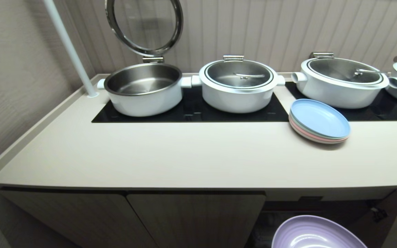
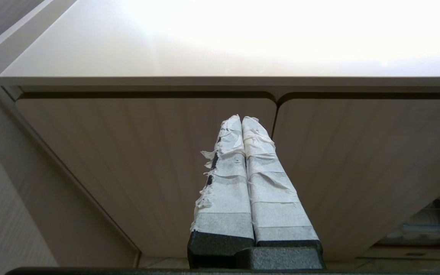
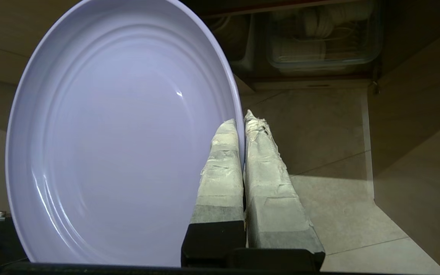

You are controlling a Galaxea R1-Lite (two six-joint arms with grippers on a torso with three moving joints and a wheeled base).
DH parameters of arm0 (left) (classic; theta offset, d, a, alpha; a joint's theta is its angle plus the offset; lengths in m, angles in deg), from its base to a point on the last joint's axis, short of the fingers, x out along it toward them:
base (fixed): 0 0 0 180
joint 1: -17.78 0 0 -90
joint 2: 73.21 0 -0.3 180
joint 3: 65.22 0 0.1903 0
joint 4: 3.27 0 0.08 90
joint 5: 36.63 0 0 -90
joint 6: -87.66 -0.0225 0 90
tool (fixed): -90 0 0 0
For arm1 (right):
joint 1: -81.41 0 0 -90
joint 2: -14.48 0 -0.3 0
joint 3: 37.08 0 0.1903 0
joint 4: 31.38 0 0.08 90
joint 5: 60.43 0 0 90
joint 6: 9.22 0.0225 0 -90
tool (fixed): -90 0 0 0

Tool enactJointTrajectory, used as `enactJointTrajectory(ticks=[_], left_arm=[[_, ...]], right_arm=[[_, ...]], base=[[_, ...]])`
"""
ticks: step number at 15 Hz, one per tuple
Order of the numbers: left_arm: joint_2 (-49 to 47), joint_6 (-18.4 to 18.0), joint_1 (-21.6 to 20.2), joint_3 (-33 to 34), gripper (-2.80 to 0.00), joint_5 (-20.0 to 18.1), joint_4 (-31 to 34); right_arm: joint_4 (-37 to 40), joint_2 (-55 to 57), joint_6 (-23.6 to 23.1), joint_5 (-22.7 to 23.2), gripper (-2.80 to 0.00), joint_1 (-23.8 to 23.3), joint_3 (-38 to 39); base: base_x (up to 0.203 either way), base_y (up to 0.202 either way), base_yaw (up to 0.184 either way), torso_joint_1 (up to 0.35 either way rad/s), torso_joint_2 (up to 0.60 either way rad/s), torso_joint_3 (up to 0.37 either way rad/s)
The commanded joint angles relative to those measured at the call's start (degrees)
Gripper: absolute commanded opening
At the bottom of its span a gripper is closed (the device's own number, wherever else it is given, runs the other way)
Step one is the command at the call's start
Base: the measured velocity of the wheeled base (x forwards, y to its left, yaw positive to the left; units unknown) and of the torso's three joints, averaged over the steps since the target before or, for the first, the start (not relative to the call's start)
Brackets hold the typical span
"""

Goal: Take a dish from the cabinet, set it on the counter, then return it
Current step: Place it on the table

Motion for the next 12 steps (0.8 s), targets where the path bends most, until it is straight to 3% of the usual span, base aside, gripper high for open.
enactJointTrajectory(ticks=[1,3,10,12], left_arm=[[0.0,0.0,-0.1,0.0,-2.8,0.0,0.0],[0.0,0.0,0.0,0.0,-2.8,0.0,0.0],[0.0,0.0,0.0,0.0,-2.8,0.0,0.0],[0.0,0.0,0.0,0.0,-2.8,0.0,0.0]], right_arm=[[-0.4,0.1,0.0,0.1,-2.8,0.0,0.0],[-0.4,0.1,0.0,0.1,-2.8,0.0,0.0],[-0.4,0.1,0.0,0.1,-2.8,0.0,0.0],[-0.5,0.2,0.0,0.1,-2.8,0.0,0.0]], base=[[0.0,0.0,0.0,0.0,0.0,0.0],[0.001,0.052,-0.001,0.004,0.0,0.001],[0.0,0.179,0.0,0.003,0.0,0.002],[0.0,0.0,0.0,0.0,0.0,0.0]])
